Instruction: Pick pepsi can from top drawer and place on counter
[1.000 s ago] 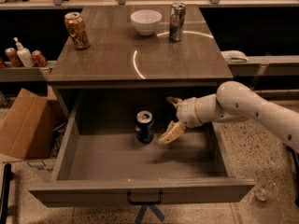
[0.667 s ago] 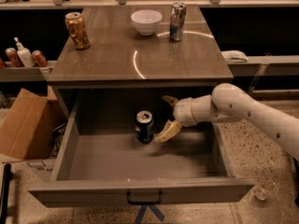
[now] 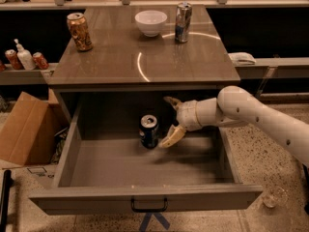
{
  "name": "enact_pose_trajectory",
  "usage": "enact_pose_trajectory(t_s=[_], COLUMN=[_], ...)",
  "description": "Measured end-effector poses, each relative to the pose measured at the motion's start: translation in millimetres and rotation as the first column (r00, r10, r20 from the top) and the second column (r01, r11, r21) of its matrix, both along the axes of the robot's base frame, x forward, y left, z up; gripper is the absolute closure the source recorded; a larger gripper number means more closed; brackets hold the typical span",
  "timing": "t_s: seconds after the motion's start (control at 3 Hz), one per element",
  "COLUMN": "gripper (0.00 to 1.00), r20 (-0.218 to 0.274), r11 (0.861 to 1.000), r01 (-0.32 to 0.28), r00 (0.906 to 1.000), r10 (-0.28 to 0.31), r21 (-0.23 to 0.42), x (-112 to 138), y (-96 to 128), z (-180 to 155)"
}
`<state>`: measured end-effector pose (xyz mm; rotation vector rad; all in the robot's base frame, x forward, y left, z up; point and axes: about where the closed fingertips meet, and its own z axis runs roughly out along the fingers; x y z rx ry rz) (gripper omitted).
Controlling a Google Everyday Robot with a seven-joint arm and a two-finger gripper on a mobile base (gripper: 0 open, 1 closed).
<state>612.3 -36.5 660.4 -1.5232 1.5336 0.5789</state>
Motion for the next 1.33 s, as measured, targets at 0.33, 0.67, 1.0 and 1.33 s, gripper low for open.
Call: enact_pose_trajectory(t_s=[0.33, 0.67, 1.0, 1.33], gripper=[0.0, 0.0, 0.0, 0.18], r20=[-0.012, -0.04, -0.079, -0.102], r11=[1.0, 0.997, 0.996, 0.995], r01=[-0.027, -0.069, -0.086, -0.093], r00=[0.9996, 0.9967, 0.9929, 0.9901], r10=[0.027, 0.07, 0.089, 0.096], r21=[-0.005, 0.022, 0.035, 0.031], x=[-5, -12, -20, -27], y=[8, 22, 36, 45], z=[1, 6, 13, 19])
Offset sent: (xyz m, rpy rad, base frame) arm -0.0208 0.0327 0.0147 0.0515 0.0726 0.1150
